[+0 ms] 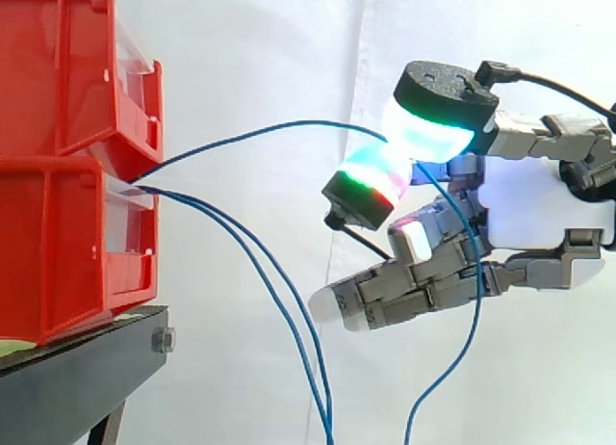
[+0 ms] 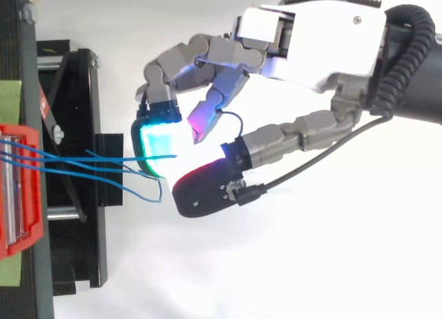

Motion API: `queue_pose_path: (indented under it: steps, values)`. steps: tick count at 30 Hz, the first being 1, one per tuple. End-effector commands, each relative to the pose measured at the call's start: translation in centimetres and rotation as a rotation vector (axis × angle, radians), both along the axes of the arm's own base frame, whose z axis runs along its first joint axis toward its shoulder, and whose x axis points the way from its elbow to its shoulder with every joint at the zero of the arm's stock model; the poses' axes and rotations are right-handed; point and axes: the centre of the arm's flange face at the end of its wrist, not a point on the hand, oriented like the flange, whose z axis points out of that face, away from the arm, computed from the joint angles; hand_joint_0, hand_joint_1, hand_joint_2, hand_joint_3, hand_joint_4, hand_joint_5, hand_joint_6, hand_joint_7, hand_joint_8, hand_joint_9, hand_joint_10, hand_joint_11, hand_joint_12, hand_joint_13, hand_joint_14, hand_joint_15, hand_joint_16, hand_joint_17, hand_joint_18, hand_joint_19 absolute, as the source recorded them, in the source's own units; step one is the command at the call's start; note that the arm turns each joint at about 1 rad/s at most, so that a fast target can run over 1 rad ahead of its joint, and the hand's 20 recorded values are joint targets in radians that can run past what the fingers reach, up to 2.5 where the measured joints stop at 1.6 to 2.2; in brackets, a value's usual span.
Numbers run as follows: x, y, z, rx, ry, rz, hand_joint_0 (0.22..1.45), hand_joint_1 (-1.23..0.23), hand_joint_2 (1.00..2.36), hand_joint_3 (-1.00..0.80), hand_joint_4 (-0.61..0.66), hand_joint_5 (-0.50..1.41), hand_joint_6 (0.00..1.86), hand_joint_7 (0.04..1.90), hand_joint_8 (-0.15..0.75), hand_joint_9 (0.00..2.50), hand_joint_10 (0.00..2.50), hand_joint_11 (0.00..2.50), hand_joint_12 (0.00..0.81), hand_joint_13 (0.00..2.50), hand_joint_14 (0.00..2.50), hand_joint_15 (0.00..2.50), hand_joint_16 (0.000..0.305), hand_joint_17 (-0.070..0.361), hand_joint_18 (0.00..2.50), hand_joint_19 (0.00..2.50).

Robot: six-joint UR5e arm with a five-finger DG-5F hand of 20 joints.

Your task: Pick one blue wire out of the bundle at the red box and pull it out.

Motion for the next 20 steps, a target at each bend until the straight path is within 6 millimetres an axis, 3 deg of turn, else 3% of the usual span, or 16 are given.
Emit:
queue_pose_path:
  steps: [1, 2, 3, 4, 5, 20]
  values:
    - [-0.03, 0.0, -0.05, 0.0, 0.001, 0.0, 0.49, -0.74, 1.35, -0.07, -0.14, -0.08, 0.84, 1.14, 0.304, 1.1, 0.02, 0.64, 0.436, 0.4, 0.0, 0.12, 0.078, 0.176, 0.19, 0.14]
    - [-0.03, 0.0, -0.05, 0.0, 0.001, 0.0, 0.49, -0.74, 1.35, -0.07, -0.14, -0.08, 0.84, 1.14, 0.304, 1.1, 0.02, 0.64, 0.436, 0.4, 0.0, 0.12, 0.078, 0.176, 0.19, 0.14]
    - [0.01, 0.0, 0.03, 0.0, 0.0, 0.0, 0.52, -0.76, 1.26, -0.04, -0.13, -0.08, 0.83, 1.17, 0.304, 1.09, 0.02, 0.64, 0.433, 0.4, 0.0, 0.12, 0.078, 0.175, 0.19, 0.14]
    - [0.01, 0.0, 0.03, 0.0, 0.0, 0.0, 0.49, -0.74, 1.36, -0.07, -0.14, -0.08, 0.84, 1.13, 0.308, 1.1, 0.02, 0.63, 0.434, 0.41, 0.0, 0.13, 0.078, 0.176, 0.19, 0.16]
    - [-0.03, 0.0, -0.05, 0.0, 0.001, 0.0, 0.52, -0.76, 1.26, -0.04, -0.14, -0.08, 0.83, 1.17, 0.303, 1.09, 0.02, 0.64, 0.432, 0.41, 0.0, 0.12, 0.078, 0.174, 0.2, 0.14]
    - [-0.01, 0.0, -0.03, 0.0, 0.0, 0.0, 0.51, -0.75, 1.27, -0.04, -0.13, -0.08, 0.83, 1.16, 0.312, 1.08, 0.02, 0.61, 0.432, 0.43, 0.0, 0.13, 0.078, 0.174, 0.22, 0.15]
